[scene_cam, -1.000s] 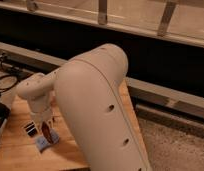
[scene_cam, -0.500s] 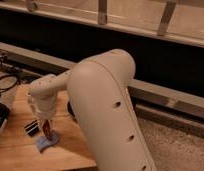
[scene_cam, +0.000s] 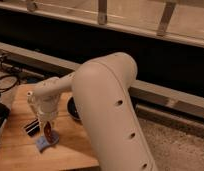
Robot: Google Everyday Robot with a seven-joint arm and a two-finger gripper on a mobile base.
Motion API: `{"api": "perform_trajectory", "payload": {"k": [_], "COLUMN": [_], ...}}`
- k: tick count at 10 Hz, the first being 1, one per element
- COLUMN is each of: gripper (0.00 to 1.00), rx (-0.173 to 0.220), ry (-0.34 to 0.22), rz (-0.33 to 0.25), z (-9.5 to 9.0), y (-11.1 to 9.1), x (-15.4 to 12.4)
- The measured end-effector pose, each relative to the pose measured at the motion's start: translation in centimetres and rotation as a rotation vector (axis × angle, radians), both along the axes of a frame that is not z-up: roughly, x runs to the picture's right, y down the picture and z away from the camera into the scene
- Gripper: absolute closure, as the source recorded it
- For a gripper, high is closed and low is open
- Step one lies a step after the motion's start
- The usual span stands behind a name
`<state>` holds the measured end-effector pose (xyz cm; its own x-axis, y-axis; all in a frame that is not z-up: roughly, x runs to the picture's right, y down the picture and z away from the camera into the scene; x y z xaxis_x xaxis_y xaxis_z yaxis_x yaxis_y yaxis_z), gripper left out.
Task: Place the pepper on the white sponge
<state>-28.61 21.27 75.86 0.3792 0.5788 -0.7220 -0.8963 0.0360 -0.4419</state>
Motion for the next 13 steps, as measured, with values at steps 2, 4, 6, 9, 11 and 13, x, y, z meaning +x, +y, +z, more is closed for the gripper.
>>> {"api": "perform_trajectory", "payload": {"k": [2,4,6,9,11,13], "gripper": [0.57,0.57,0.57,0.51,0.32,0.27], "rx": [-0.007,-0.011,-0.012,-0.016,-0.016,-0.016], "ry": [0.0,-0.01,-0.01,-0.013,-0.012,-0.014], "rz": [0.014,0.013,0.017,0.011,0.013,0.014], "z": [0.3,0.1,0.3,0.2,0.3,0.3], "y": [0.0,0.6,0.8,1.1,1.1,1.3], "x": [0.5,-0.1,0.1,-0.2,-0.2,-0.3]}}
